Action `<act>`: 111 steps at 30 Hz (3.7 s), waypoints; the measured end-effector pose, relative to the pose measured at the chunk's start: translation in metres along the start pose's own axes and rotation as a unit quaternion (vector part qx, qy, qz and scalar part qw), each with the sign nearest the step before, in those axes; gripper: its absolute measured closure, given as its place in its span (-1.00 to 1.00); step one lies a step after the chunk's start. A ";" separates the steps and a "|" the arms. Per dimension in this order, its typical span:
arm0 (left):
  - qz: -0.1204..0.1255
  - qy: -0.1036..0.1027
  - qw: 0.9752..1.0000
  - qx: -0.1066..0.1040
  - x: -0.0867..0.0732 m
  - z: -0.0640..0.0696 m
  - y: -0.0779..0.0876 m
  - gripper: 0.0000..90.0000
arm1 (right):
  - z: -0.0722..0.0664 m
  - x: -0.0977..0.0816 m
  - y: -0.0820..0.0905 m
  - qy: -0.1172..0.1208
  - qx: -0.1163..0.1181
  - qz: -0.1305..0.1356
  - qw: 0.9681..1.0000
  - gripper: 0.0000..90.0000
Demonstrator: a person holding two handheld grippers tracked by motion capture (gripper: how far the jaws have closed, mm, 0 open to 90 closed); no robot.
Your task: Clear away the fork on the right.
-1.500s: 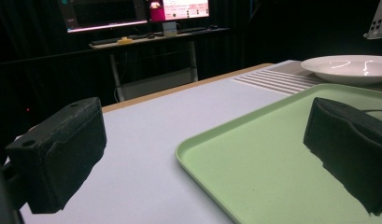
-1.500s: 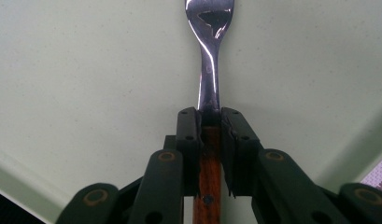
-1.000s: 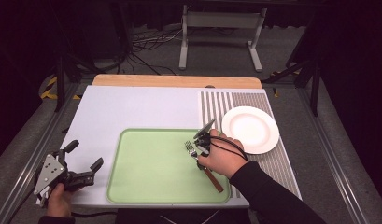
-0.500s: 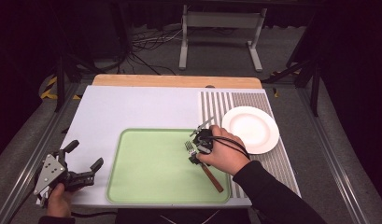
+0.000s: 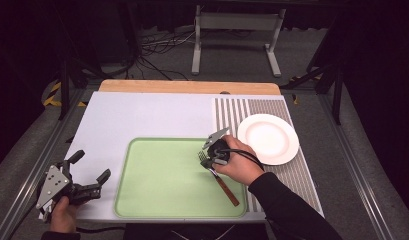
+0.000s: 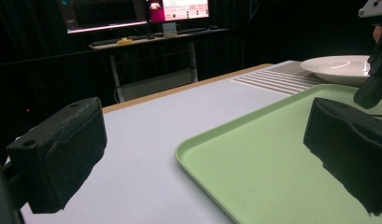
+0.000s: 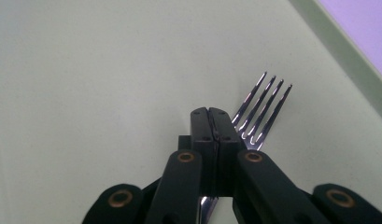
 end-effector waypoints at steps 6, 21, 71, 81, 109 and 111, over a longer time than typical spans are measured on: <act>0.000 0.000 1.000 0.000 0.000 0.000 0.000 -1.00 | 0.003 -0.005 -0.007 0.004 0.000 -0.006 1.000 1.00; 0.000 0.001 1.000 0.000 0.000 0.000 0.000 -1.00 | 0.001 -0.009 -0.015 0.008 0.001 -0.021 1.000 1.00; -0.001 0.002 1.000 0.000 0.000 0.000 0.000 -1.00 | 0.049 -0.037 0.009 -0.054 -0.073 -0.038 0.995 1.00; -0.001 0.003 1.000 0.001 -0.001 0.000 -0.001 -1.00 | 0.056 -0.043 0.014 -0.067 -0.082 -0.038 0.994 1.00; -0.004 0.002 1.000 0.002 -0.001 0.000 -0.001 -1.00 | 0.036 -0.028 0.099 -0.001 -0.082 0.198 0.977 -0.56; -0.003 0.002 1.000 0.002 -0.001 0.000 -0.001 -1.00 | 0.035 -0.029 0.101 0.000 -0.082 0.205 0.975 -0.58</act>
Point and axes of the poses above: each handheld gripper's, and its own axes: y roughly backward along the jaws, x roughly out of its top, z roughly to its right, the point moved 7 cm from there along -y, roughly forward along the jaws, and after that the axes turned 3 degrees about z, right-handed, at the moved point
